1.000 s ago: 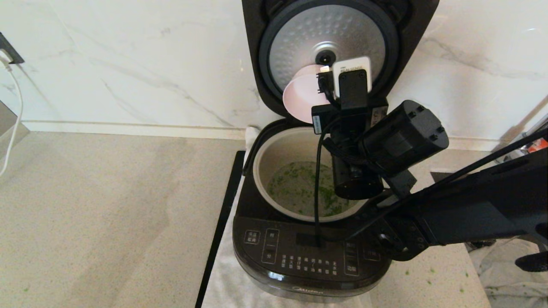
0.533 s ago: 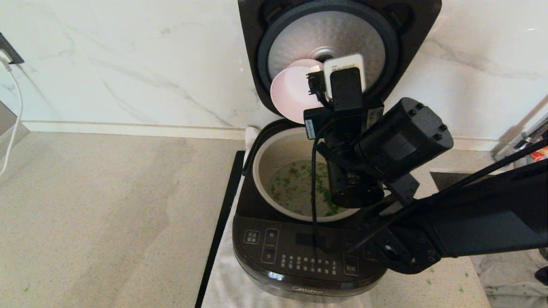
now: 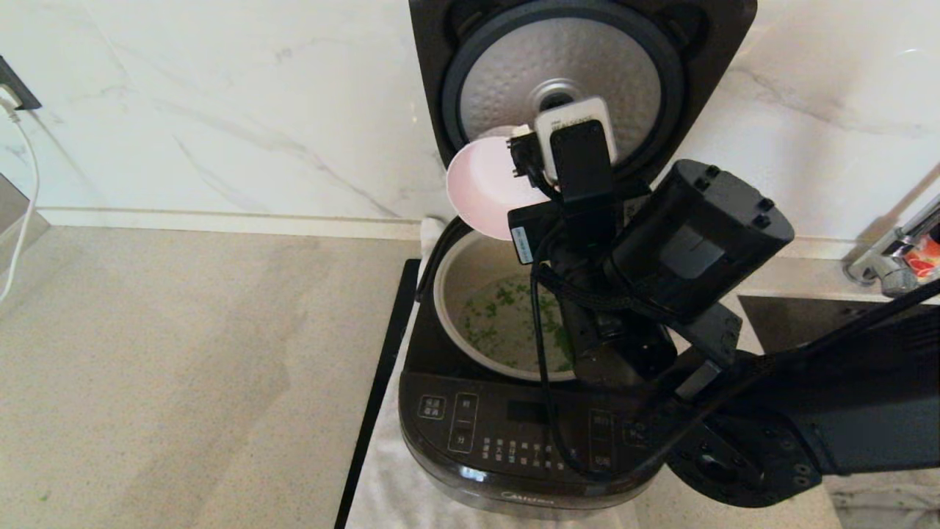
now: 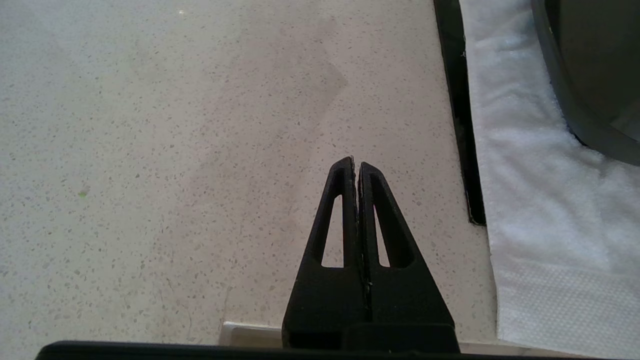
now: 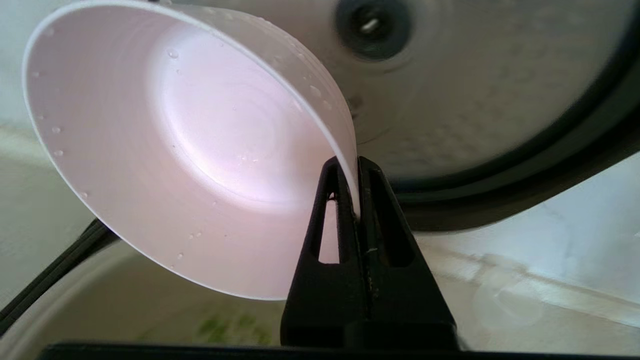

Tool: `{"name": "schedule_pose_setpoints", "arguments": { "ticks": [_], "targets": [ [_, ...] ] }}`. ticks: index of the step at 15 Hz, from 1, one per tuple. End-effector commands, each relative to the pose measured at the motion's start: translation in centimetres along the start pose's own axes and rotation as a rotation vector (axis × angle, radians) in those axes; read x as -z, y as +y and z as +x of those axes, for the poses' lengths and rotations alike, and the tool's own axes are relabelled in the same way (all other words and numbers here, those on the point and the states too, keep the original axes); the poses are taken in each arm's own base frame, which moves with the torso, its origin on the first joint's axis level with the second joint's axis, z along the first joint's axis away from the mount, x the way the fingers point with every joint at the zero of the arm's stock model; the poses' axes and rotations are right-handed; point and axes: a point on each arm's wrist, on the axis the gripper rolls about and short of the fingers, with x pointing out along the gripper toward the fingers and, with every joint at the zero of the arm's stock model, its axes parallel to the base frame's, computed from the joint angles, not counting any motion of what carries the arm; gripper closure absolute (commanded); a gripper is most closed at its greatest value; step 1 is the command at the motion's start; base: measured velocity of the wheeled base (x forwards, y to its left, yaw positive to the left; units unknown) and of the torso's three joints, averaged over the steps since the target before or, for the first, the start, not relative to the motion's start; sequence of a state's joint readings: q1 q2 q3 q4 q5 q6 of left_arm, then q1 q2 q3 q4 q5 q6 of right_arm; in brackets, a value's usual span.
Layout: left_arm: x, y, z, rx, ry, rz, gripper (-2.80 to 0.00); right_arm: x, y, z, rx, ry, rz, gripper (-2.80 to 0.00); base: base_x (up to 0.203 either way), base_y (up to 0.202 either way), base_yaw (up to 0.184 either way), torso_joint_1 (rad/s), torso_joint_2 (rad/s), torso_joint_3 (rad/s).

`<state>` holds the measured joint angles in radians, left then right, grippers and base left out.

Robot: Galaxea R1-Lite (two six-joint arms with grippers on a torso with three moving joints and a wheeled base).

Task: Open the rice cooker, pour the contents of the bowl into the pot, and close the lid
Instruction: Pour the water from the bowl into the rice cooker, then place the bowl on the table

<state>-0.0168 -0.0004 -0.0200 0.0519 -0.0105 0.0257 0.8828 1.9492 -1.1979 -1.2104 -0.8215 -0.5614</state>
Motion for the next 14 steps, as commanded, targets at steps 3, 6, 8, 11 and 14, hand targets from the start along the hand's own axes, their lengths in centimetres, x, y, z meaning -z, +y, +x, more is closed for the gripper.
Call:
{"name": "schedule_pose_setpoints", "arguments": {
  "ticks": [3,6,8,11,14],
  "targets": [
    [0.0,0.0,0.0,0.001,0.0,0.0,0.0,-1.8,-1.7,-1.0,-0.081,0.151,0.059,0.0,0.0,0.0,0.0,0.0,0.0,0.0],
    [0.0,0.0,0.0,0.001,0.0,0.0,0.0,-4.2,-3.8,-1.4,-0.114,0.261,0.164,0.0,0.0,0.0,0.0,0.0,0.0,0.0],
    [0.0,0.0,0.0,0.001,0.0,0.0,0.0,-5.7,-5.7,-2.2,-0.168,0.368,0.232,0.0,0.0,0.0,0.0,0.0,0.0,0.0],
    [0.0,0.0,0.0,0.0,-0.001,0.0,0.0,-7.0,-9.1,-3.7,-0.26,0.57,0.274,0.0,0.0,0.0,0.0,0.0,0.0,0.0],
    [0.0,0.0,0.0,0.0,0.0,0.0,0.0,-8.2,-15.2,-5.5,-0.291,0.769,0.385,0.0,0.0,0.0,0.0,0.0,0.0,0.0]
  ]
}}
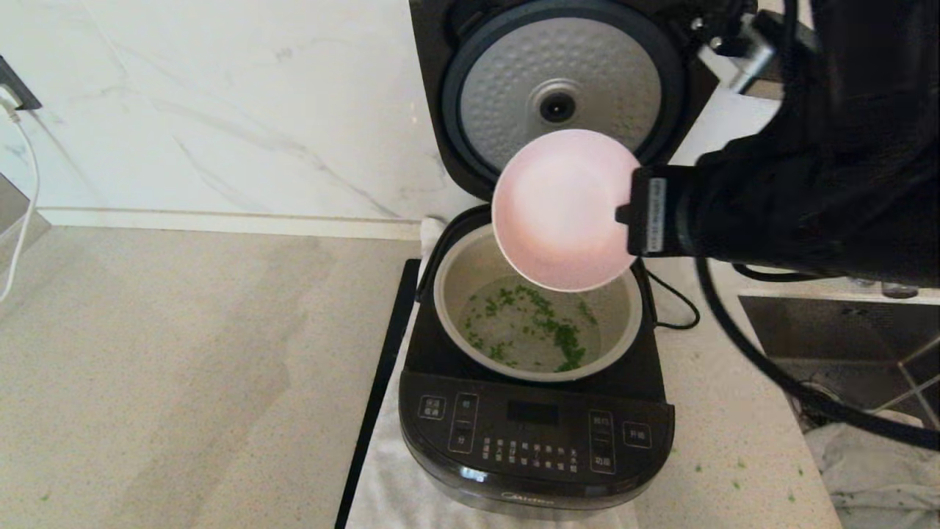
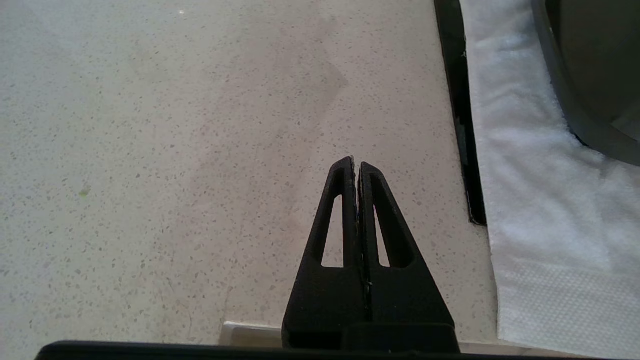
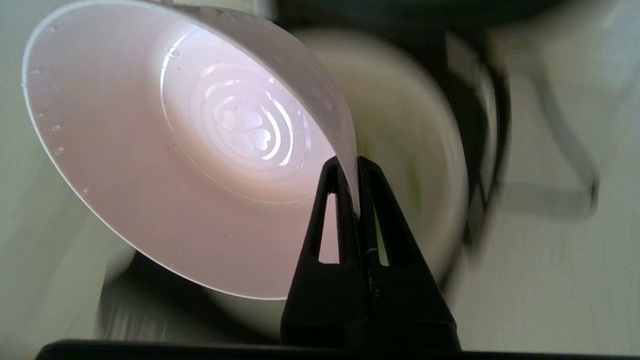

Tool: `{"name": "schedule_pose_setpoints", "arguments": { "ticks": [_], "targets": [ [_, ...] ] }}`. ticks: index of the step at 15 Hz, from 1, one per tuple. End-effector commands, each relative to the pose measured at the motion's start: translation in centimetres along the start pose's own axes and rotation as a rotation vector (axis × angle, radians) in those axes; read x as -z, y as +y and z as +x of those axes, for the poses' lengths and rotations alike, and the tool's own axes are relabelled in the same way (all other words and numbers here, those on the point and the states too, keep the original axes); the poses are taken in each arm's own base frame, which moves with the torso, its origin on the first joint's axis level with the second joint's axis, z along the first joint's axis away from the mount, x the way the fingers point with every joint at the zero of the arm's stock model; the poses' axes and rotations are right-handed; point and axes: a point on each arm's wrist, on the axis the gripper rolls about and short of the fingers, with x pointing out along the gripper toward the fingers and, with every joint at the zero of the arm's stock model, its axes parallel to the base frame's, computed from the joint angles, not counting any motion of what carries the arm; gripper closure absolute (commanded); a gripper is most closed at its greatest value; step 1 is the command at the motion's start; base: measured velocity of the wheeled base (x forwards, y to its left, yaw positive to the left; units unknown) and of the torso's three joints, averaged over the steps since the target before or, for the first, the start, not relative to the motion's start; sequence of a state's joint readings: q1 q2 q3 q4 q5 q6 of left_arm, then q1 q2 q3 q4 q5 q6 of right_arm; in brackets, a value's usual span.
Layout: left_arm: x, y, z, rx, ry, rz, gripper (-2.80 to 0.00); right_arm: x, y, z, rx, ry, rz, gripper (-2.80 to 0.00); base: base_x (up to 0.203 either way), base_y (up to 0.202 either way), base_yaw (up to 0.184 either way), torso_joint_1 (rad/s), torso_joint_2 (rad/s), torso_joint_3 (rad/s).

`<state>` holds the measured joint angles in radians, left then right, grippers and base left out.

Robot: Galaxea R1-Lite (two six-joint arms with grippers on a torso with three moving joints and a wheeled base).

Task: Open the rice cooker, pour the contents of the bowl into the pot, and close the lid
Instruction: Place the bowl on the table

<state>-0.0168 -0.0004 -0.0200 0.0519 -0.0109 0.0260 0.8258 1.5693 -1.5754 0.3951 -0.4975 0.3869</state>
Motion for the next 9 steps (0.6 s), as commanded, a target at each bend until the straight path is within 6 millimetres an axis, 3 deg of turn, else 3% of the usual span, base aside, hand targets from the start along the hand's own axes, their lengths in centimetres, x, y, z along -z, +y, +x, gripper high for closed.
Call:
{"name": "schedule_pose_setpoints", "arguments": {
  "ticks": [1,4,9],
  "targets": [
    [0.0,0.0,0.0,0.0,0.0,0.0,0.0,-0.6,-4.9,-4.4,0.049,0.147,0.059,0.0,0.0,0.0,0.0,0.0,0.0,0.0],
    [0.0,0.0,0.0,0.0,-0.001,0.0,0.0,0.2,-9.9,-6.5,0.175,0.241,0.142,0.0,0.0,0.0,0.0,0.0,0.0,0.0],
    [0.0,0.0,0.0,0.001,-0.001,0.0,0.0,6.5,-17.2,-5.4,0.348,0.525,0.273,0.0,0.0,0.0,0.0,0.0,0.0,0.0]
  ]
}}
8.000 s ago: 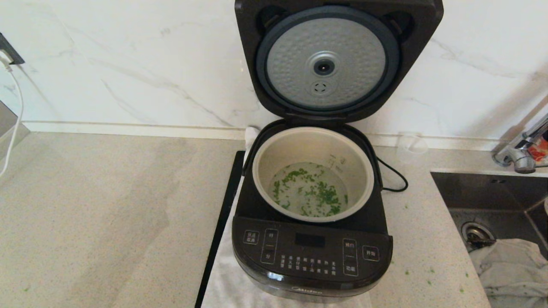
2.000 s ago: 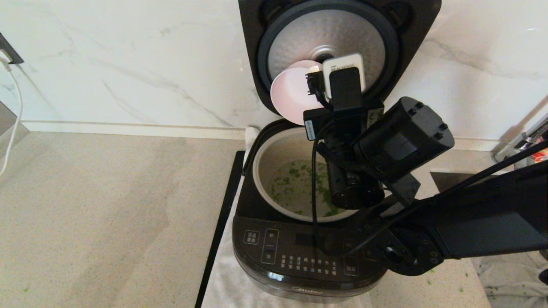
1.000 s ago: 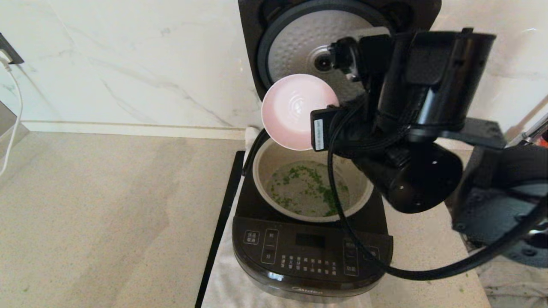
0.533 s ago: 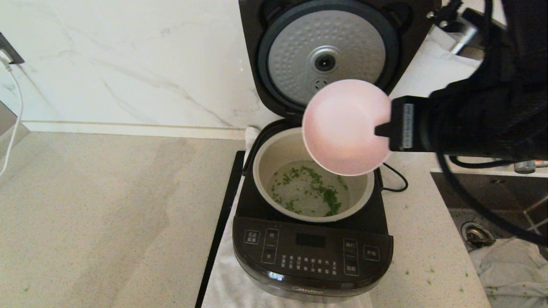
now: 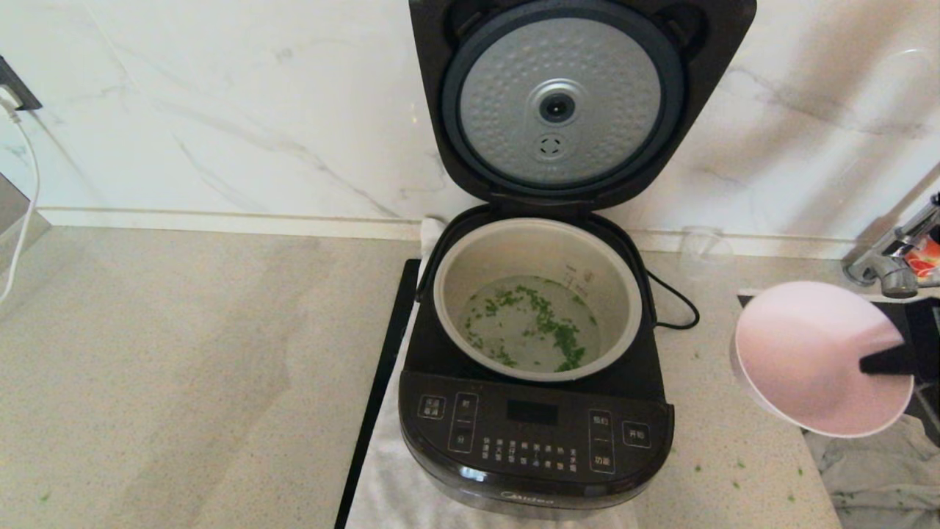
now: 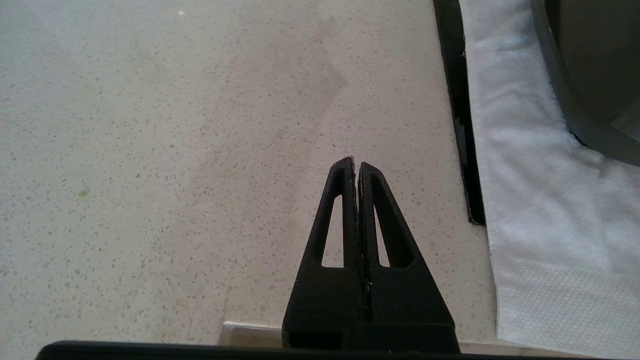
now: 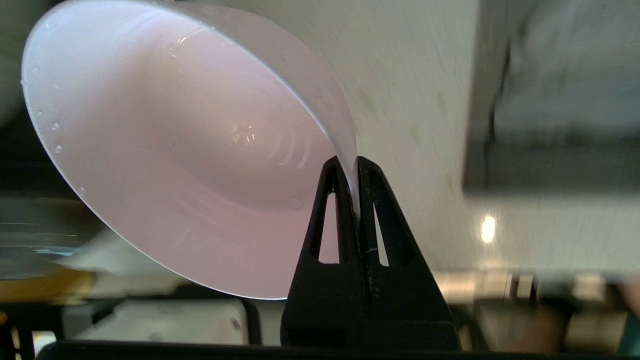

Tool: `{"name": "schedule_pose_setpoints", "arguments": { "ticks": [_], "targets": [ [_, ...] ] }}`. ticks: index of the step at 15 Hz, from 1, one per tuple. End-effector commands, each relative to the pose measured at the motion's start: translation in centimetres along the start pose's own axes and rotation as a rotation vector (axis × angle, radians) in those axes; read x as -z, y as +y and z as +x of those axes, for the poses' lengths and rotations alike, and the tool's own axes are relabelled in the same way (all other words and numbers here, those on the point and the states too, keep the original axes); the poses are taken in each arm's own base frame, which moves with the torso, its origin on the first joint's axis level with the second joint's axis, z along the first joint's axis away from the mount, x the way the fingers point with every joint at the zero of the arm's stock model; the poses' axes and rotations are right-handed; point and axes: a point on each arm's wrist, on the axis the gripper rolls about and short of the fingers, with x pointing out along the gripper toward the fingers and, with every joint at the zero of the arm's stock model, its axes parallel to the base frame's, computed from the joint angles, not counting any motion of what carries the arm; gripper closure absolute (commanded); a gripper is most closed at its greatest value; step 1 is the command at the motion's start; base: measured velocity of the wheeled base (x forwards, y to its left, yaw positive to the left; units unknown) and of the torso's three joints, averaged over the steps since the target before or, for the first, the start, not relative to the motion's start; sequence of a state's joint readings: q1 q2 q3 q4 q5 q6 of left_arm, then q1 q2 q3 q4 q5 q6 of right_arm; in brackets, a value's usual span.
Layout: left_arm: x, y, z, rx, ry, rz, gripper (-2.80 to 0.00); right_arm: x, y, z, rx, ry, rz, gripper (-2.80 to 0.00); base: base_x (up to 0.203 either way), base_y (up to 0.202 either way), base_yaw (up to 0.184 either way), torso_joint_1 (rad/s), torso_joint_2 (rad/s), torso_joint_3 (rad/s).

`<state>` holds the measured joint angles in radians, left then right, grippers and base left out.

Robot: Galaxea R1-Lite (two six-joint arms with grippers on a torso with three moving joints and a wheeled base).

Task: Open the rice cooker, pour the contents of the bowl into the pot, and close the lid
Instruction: Place the bowl on the table

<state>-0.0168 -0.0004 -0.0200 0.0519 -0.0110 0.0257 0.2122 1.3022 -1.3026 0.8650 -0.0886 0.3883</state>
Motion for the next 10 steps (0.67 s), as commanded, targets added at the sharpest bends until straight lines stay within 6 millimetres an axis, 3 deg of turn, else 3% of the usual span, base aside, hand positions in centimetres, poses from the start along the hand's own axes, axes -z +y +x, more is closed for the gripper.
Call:
{"name": "schedule_pose_setpoints", "arguments": {
  "ticks": [1,5,10],
  "targets": [
    [0.0,0.0,0.0,0.0,-0.001,0.0,0.0,2.0,-3.6,2.9,0.045,0.121,0.083,0.0,0.0,0.0,0.0,0.0,0.0,0.0],
    [0.0,0.0,0.0,0.0,0.001,0.0,0.0,3.5,-6.8,9.2,0.008,0.23,0.121,0.0,0.0,0.0,0.0,0.0,0.0,0.0],
    [0.0,0.0,0.0,0.001,0.0,0.0,0.0,5.3,-7.8,13.9,-0.053,0.333,0.156,0.0,0.0,0.0,0.0,0.0,0.0,0.0]
  ]
}}
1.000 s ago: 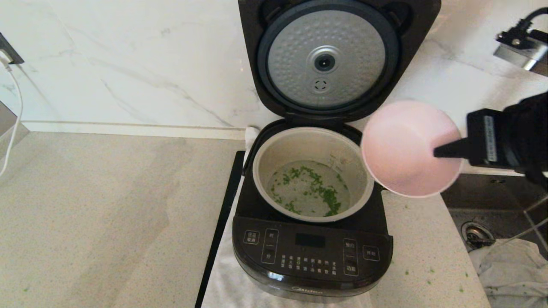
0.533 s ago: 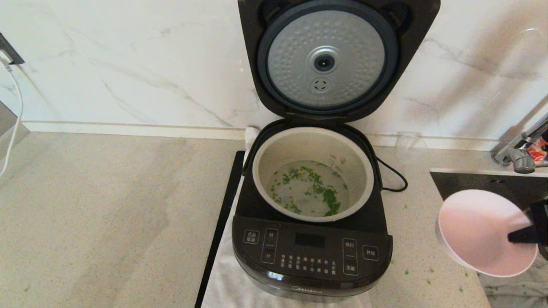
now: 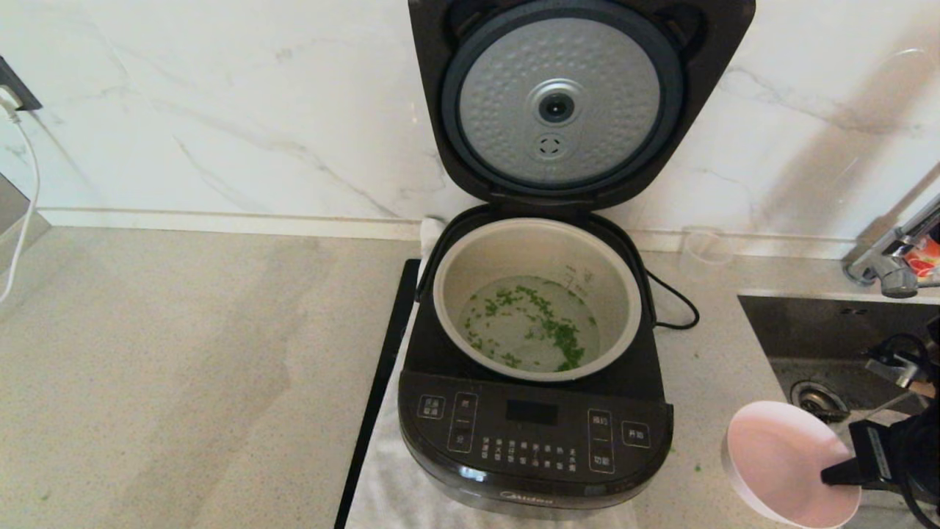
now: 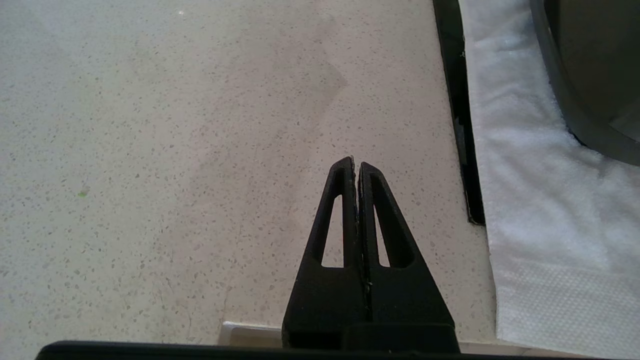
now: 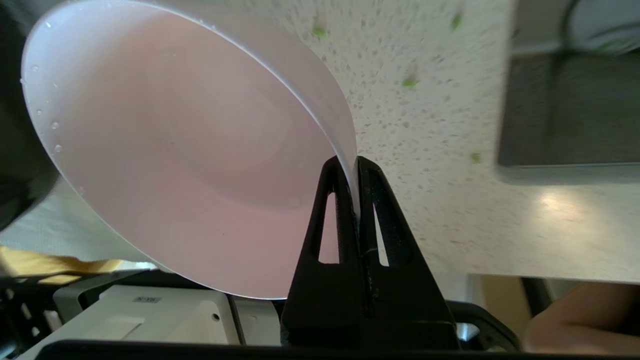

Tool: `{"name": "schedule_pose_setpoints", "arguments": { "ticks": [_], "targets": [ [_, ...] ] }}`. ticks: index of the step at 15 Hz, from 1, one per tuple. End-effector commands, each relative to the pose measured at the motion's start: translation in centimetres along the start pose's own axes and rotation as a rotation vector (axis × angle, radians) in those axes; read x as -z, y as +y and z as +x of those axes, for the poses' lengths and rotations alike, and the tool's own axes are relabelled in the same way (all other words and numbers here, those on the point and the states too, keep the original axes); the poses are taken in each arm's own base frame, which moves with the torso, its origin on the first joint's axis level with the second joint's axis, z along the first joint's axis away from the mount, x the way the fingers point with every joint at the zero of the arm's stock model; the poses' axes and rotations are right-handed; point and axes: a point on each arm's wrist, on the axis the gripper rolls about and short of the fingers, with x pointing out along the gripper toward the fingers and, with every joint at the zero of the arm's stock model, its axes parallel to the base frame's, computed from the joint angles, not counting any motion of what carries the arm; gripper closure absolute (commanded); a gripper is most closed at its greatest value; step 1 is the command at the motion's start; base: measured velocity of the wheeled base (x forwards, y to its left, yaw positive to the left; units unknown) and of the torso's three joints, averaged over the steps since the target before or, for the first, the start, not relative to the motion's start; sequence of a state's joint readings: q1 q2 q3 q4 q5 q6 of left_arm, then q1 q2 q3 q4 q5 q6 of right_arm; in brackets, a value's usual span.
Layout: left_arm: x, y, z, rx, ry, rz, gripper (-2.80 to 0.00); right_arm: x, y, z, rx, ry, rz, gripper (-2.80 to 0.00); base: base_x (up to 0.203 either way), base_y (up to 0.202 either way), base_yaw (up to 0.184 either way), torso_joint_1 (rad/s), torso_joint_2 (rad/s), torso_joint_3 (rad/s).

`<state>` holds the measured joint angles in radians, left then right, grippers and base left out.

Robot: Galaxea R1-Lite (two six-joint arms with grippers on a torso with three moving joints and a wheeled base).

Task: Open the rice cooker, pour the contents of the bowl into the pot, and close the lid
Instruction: Place the bowl on the table

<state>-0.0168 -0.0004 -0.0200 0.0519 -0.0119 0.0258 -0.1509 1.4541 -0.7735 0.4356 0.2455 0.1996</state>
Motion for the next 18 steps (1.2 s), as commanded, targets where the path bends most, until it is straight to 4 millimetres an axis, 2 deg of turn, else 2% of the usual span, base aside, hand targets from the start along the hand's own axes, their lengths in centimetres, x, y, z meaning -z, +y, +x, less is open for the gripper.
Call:
{"name": "schedule_pose_setpoints", "arguments": {
  "ticks": [1,3,5,14,15,18],
  "targets": [
    [0.0,0.0,0.0,0.0,0.001,0.0,0.0,0.2,-0.9,3.2,0.007,0.1,0.029,0.0,0.0,0.0,0.0,0.0,0.0,0.0],
    [0.0,0.0,0.0,0.0,-0.001,0.0,0.0,0.0,-1.3,5.0,0.003,0.09,0.028,0.0,0.0,0.0,0.0,0.0,0.0,0.0],
    [0.0,0.0,0.0,-0.001,-0.001,0.0,0.0,-0.1,-1.4,6.1,0.002,0.098,0.033,0.0,0.0,0.0,0.0,0.0,0.0,0.0],
    [0.0,0.0,0.0,0.0,0.001,0.0,0.0,-1.7,-0.8,7.7,-0.029,0.056,0.04,0.0,0.0,0.0,0.0,0.0,0.0,0.0],
    [0.0,0.0,0.0,-0.001,0.001,0.0,0.0,-1.8,-0.8,7.6,-0.03,0.051,0.047,-2.8,0.0,0.0,0.0,0.0,0.0,0.0],
    [0.0,0.0,0.0,0.0,-0.001,0.0,0.0,-2.1,-0.5,6.6,-0.038,0.007,0.063,-2.8,0.0,0.0,0.0,0.0,0.0,0.0]
  ]
}}
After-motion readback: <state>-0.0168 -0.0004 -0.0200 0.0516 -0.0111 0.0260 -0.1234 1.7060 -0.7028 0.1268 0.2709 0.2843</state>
